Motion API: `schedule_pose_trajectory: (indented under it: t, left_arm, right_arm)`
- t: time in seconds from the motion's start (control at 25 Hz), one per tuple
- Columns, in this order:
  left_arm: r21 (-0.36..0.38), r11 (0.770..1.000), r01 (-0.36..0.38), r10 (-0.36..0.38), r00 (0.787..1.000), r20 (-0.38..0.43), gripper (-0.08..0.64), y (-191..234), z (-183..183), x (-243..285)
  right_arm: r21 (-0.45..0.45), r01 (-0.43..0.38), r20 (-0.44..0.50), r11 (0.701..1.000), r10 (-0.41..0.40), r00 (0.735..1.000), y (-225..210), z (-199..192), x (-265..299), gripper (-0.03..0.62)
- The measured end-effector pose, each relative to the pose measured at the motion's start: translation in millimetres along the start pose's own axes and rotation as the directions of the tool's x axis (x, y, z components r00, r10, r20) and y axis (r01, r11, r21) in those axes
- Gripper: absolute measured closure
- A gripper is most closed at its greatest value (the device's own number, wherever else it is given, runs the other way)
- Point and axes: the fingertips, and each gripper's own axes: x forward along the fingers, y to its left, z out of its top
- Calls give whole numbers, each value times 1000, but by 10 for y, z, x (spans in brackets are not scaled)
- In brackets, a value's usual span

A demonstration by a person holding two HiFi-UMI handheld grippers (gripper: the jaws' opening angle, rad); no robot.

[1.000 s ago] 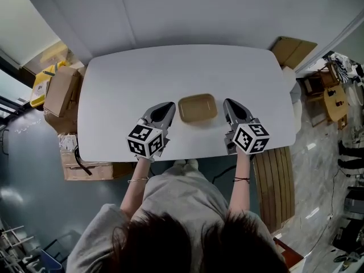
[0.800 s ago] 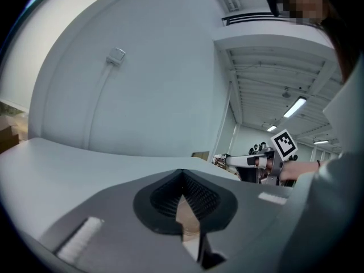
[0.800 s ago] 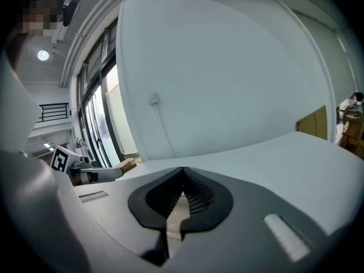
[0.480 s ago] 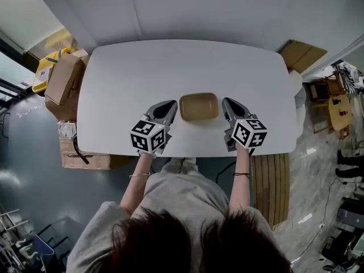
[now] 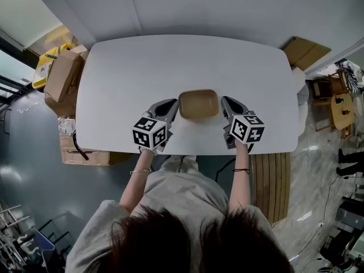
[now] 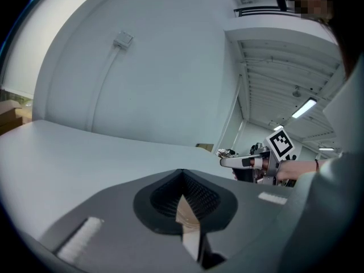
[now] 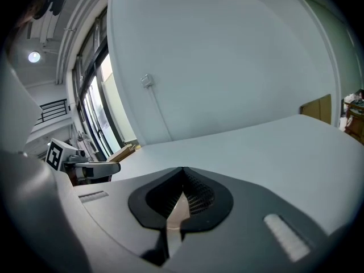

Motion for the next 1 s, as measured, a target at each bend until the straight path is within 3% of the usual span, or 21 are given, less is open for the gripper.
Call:
schedule_pose_trajectory:
  t: [0.44, 0.52, 1.0]
  left_arm:
    - [-27, 999, -20, 19, 999, -31, 571, 51, -141, 72]
    - [-32, 999, -22, 21, 999, -35, 569, 62, -164, 75]
    - [-53, 998, -36, 34, 998, -46, 571, 150, -220, 90]
  right_arm:
    - [-39, 60, -112, 997, -64, 992, -187, -273, 148, 577]
    - [-27, 59, -121, 998, -62, 991, -206, -319, 171, 532]
    - [17, 68, -154, 998, -65, 986, -278, -433, 281, 508]
